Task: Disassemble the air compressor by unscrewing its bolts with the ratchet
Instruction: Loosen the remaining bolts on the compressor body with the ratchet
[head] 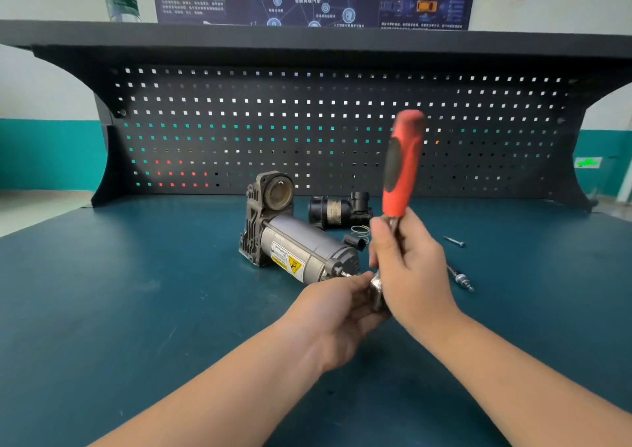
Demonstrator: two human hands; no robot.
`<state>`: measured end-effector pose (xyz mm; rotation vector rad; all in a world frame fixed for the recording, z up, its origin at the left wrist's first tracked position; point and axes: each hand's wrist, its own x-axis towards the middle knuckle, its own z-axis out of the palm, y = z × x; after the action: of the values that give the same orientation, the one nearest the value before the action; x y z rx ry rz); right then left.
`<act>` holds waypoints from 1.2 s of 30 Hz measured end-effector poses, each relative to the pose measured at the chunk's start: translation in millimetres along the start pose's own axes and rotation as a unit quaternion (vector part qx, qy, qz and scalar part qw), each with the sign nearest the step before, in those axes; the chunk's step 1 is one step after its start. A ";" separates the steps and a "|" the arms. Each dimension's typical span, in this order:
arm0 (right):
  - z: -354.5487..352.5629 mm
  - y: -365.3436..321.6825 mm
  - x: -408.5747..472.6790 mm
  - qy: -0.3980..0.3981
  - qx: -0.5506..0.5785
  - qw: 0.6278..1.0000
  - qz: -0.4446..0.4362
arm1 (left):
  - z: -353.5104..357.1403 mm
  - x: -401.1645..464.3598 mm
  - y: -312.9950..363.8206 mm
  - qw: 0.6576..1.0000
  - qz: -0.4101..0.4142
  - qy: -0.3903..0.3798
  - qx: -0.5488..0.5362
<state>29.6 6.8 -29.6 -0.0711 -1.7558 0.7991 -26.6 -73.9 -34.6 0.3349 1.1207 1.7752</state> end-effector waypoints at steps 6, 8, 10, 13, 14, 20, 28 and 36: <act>-2.0 -7.9 -4.1 -0.120 -0.169 0.937 -0.281 | -1.2 -6.4 -0.7 0.997 0.022 -0.057 -0.042; -1.6 -5.8 -5.3 -0.105 -0.156 0.947 -0.259 | -2.9 -4.1 0.3 0.999 0.017 -0.046 -0.019; -1.0 -3.5 -6.4 -0.066 -0.095 0.979 -0.168 | -2.6 -1.7 1.0 0.999 0.004 -0.035 0.006; 0.4 2.4 -1.1 0.012 0.028 0.999 0.031 | 0.7 -1.9 2.2 1.000 0.000 -0.008 0.001; 0.5 6.3 2.1 0.042 0.042 0.994 0.091 | 1.4 -1.7 1.6 1.000 0.000 -0.003 -0.006; 1.9 37.0 9.5 0.146 0.219 0.841 0.472 | 2.0 2.1 -1.3 1.000 -0.007 0.005 0.005; 0.8 18.2 6.6 0.117 0.114 0.952 0.261 | 0.3 0.9 1.2 1.000 -0.004 0.005 0.001; -2.5 -6.1 -1.8 -0.088 -0.137 0.957 -0.241 | 0.3 -5.2 -0.1 0.999 0.019 -0.035 0.003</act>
<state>34.6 2.5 -27.5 0.2439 -1.9340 0.2098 -23.7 -78.1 -33.2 0.4211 1.0770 1.7792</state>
